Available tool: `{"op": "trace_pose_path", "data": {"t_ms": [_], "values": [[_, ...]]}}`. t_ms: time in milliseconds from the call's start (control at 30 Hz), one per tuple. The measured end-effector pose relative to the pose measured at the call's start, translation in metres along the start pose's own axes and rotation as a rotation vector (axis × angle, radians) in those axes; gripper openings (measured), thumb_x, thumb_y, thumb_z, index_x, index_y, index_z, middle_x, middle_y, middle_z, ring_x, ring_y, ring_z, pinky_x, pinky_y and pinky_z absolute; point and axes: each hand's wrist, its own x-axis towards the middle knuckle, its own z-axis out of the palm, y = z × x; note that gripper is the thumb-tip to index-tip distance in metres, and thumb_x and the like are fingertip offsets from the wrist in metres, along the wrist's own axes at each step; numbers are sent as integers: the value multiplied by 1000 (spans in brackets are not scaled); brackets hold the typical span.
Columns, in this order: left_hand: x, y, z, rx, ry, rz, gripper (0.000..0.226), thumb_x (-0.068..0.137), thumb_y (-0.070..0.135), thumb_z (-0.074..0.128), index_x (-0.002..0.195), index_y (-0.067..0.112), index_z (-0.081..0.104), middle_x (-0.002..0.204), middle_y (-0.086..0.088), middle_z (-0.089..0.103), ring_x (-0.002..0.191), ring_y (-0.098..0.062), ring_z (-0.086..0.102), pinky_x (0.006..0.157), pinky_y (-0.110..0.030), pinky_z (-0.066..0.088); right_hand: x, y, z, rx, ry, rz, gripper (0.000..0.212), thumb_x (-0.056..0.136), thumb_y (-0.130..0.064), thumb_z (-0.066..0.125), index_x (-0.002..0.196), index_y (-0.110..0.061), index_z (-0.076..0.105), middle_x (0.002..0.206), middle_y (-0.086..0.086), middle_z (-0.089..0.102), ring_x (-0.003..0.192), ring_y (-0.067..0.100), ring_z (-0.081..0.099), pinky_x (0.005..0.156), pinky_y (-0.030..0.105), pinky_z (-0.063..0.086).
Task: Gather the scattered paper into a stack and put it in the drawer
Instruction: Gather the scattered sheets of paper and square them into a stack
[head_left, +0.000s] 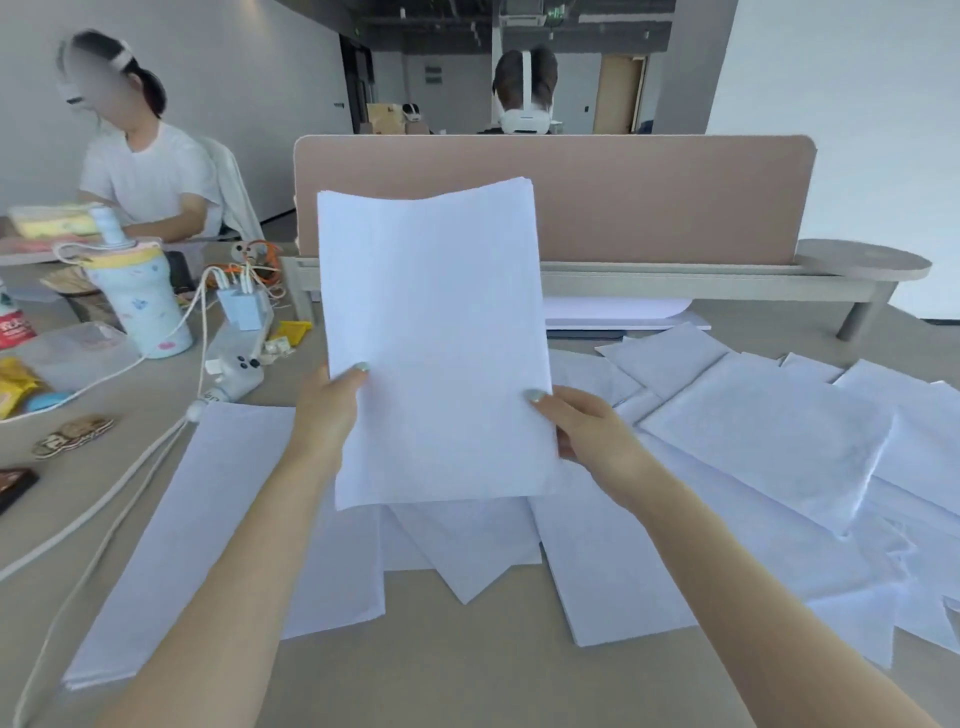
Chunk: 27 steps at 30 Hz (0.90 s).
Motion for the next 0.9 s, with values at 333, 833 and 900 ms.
{"op": "trace_pose_path", "data": {"t_ms": [333, 833, 900], "values": [[-36, -36, -161, 432, 99, -193, 21, 67, 15, 64, 87, 9, 65, 79, -7, 55, 64, -21, 46, 57, -26, 33, 2, 23, 120, -290, -393, 104, 26, 90, -19, 57, 66, -11, 61, 60, -5, 64, 47, -3, 60, 54, 9, 48], [-24, -53, -123, 1121, 106, -55, 74, 84, 13, 53, 148, 22, 17, 157, -9, 12, 143, -30, 12, 114, -42, 14, 10, 30, 106, -515, -341, -10, 25, 89, -24, 53, 83, -2, 64, 78, -5, 72, 61, 5, 61, 66, 22, 47], [-22, -51, -91, 1046, 12, 77, 65, 87, 15, 51, 147, 20, 25, 155, -6, 22, 141, -28, 18, 113, -39, 18, 14, 34, 81, -455, -197, -21, 20, 90, -23, 55, 88, -7, 66, 81, -6, 71, 66, 6, 60, 66, 20, 45]]}}
